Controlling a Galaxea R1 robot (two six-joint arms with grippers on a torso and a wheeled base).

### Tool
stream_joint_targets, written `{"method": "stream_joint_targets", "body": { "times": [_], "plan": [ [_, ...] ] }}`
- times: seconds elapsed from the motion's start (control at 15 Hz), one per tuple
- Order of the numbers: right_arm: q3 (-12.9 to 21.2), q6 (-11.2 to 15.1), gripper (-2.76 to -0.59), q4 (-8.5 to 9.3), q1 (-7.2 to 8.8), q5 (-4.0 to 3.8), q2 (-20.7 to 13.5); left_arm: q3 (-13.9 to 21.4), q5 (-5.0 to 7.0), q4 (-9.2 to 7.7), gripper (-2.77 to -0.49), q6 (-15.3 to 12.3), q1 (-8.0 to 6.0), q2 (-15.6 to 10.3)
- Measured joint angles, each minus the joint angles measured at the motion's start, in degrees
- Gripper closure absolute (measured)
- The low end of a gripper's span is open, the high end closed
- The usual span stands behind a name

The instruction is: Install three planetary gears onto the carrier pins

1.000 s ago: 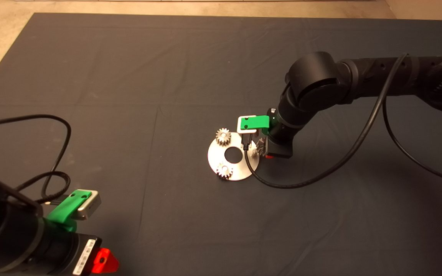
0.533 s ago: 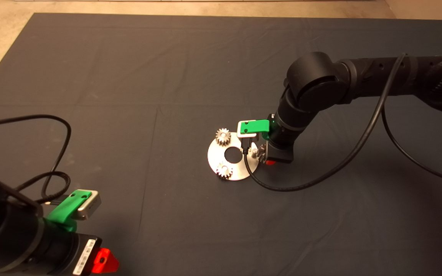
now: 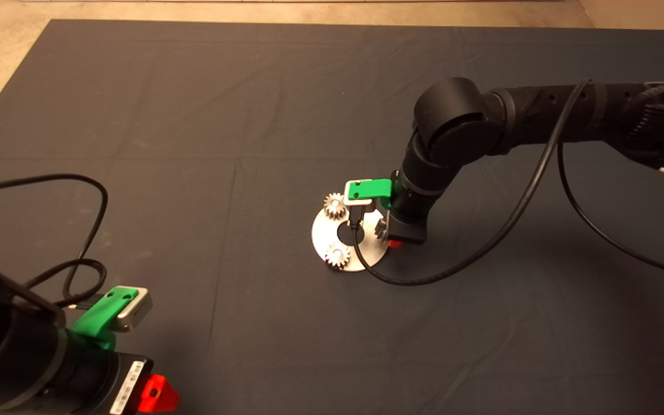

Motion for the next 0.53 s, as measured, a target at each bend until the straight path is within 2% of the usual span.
{"method": "stream_joint_targets", "body": {
  "times": [0.53],
  "plan": [
    [-2.2, 0.0, -1.01, -1.10, -0.15, -0.02, 0.9, 0.0, 0.00, 0.00, -2.76, 0.0, 0.00, 0.1]
  ]
}}
